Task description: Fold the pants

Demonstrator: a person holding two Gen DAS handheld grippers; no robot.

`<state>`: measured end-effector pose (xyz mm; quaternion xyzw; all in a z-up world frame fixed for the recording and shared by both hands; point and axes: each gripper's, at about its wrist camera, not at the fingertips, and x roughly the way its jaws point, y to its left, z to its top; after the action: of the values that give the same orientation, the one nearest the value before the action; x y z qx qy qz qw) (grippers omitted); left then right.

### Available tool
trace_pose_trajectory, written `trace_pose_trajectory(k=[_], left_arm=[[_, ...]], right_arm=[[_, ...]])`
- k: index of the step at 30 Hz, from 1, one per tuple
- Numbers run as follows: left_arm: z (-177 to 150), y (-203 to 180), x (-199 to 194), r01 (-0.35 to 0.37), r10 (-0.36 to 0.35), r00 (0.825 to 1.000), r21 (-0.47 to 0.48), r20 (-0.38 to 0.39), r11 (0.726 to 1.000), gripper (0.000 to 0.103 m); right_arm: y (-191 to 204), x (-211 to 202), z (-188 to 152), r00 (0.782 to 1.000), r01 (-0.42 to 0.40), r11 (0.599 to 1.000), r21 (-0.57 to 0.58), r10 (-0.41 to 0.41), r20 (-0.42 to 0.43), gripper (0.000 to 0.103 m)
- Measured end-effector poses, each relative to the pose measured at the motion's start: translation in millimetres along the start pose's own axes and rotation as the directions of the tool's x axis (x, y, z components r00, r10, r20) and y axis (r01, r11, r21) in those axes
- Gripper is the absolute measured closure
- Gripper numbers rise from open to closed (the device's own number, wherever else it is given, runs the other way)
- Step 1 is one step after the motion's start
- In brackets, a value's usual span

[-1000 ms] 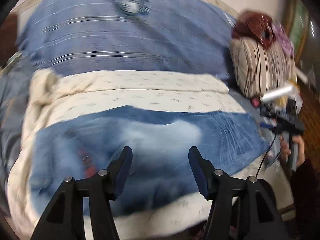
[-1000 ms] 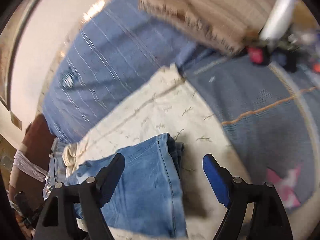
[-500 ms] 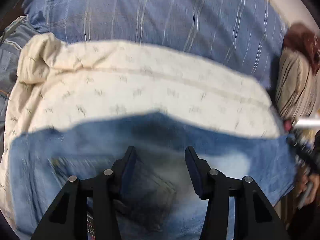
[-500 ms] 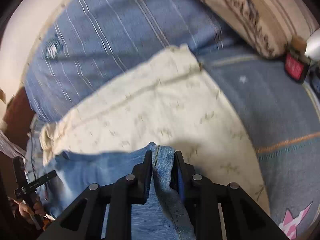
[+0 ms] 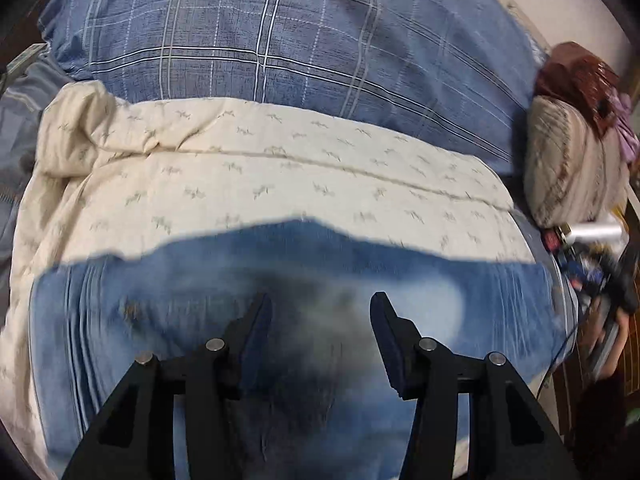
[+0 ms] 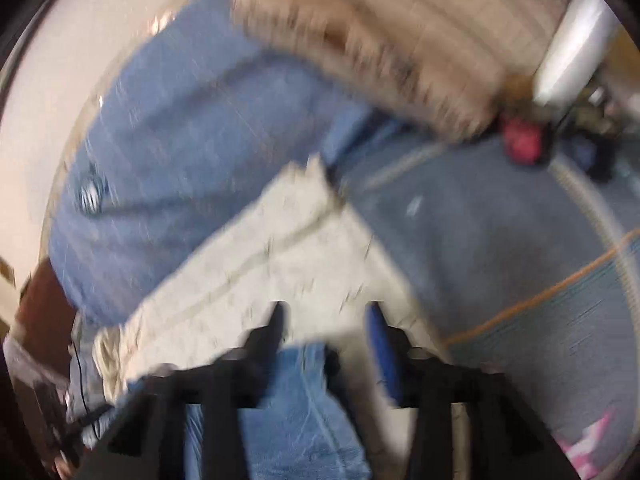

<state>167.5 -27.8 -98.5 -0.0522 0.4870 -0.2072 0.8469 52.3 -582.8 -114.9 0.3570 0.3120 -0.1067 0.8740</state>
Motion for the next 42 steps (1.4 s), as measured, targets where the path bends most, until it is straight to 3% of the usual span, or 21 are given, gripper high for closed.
trace_pose_trajectory(k=[2, 3, 6, 9, 12, 14, 20, 23, 25, 26, 28, 29, 35, 38, 40, 42], left_arm=[[-22.9, -1.1, -9.5, 0.001, -0.001, 1.0, -0.003, 0.015, 1.0, 0.051], [-34.4, -2.0, -15.6, -0.002, 0.003, 1.0, -0.012, 0.03, 1.0, 0.051], [-57.3, -5.3, -24.6, -0.003, 0.005, 0.998, -0.027, 0.062, 1.0, 0.051], [-72.1, -10.2, -29.3, -0.056, 0.058, 0.996, -0.02, 0.069, 0.998, 0.05], [-78.3, -9.6, -27.3, -0.104, 0.104, 0.991, -0.002, 0.079, 0.995, 0.049], [-82.9, -6.5, -25.3, -0.142, 0.14, 0.987, 0.021, 0.073, 0.99, 0.049], [-87.9, 2.8, -26.9, -0.101, 0.099, 0.992, 0.023, 0.078, 0.995, 0.049], [-89.5, 5.9, -27.4, -0.082, 0.08, 0.993, 0.023, 0.082, 0.996, 0.049], [-91.4, 7.4, -27.4, -0.07, 0.068, 0.994, 0.02, 0.08, 0.997, 0.049], [-92.3, 7.4, -27.5, -0.067, 0.065, 0.995, 0.023, 0.079, 0.998, 0.049], [-95.0, 6.6, -27.3, -0.067, 0.064, 0.995, 0.035, 0.078, 0.997, 0.049], [-96.6, 5.8, -26.8, -0.069, 0.066, 0.995, 0.043, 0.077, 0.997, 0.049], [-107.5, 3.2, -30.4, -0.072, 0.068, 0.995, 0.057, 0.073, 0.996, 0.049], [-115.9, -1.3, -28.2, -0.094, 0.087, 0.993, 0.093, 0.079, 0.991, 0.049], [-117.0, -4.3, -26.9, -0.11, 0.102, 0.992, 0.113, 0.075, 0.988, 0.049], [-114.5, -3.2, -30.4, -0.095, 0.09, 0.994, 0.102, 0.059, 0.99, 0.049]], right_arm=[[15.7, -13.9, 8.0, 0.997, -0.064, 0.998, -0.027, 0.065, 0.048, 0.034], [34.8, -12.5, 7.3, 0.994, -0.105, 0.991, -0.081, 0.107, 0.016, 0.034], [102.0, 9.0, -15.8, 0.976, -0.202, 0.948, -0.247, 0.174, -0.128, 0.034], [187.7, 50.3, -65.8, 0.924, -0.334, 0.852, -0.405, 0.21, -0.32, 0.034], [257.6, 91.0, -115.4, 0.876, -0.416, 0.761, -0.498, 0.189, -0.443, 0.034], [286.7, 110.6, -136.3, 0.866, -0.437, 0.718, -0.542, 0.171, -0.471, 0.034], [332.8, 160.9, -168.3, 0.808, -0.505, 0.675, -0.537, 0.152, -0.569, 0.035], [348.8, 177.3, -182.9, 0.794, -0.524, 0.641, -0.56, 0.129, -0.595, 0.037], [357.4, 183.1, -198.7, 0.784, -0.531, 0.618, -0.58, 0.098, -0.614, 0.048], [360.7, 187.8, -205.0, 0.777, -0.533, 0.6, -0.597, 0.068, -0.625, 0.062], [363.5, 194.3, -212.7, 0.79, -0.509, 0.578, -0.638, 0.018, -0.613, 0.083], [363.5, 198.5, -214.1, 0.799, -0.488, 0.572, -0.66, -0.011, -0.601, 0.096], [371.6, 208.5, -206.6, 0.828, -0.431, 0.587, -0.685, -0.045, -0.559, 0.1], [365.6, 224.5, -217.4, 0.83, -0.398, 0.596, -0.698, -0.091, -0.551, 0.101], [363.5, 229.1, -215.9, 0.831, -0.395, 0.628, -0.67, -0.066, -0.552, 0.101], [359.0, 232.2, -205.9, 0.827, -0.373, 0.699, -0.61, -0.047, -0.56, 0.101]])
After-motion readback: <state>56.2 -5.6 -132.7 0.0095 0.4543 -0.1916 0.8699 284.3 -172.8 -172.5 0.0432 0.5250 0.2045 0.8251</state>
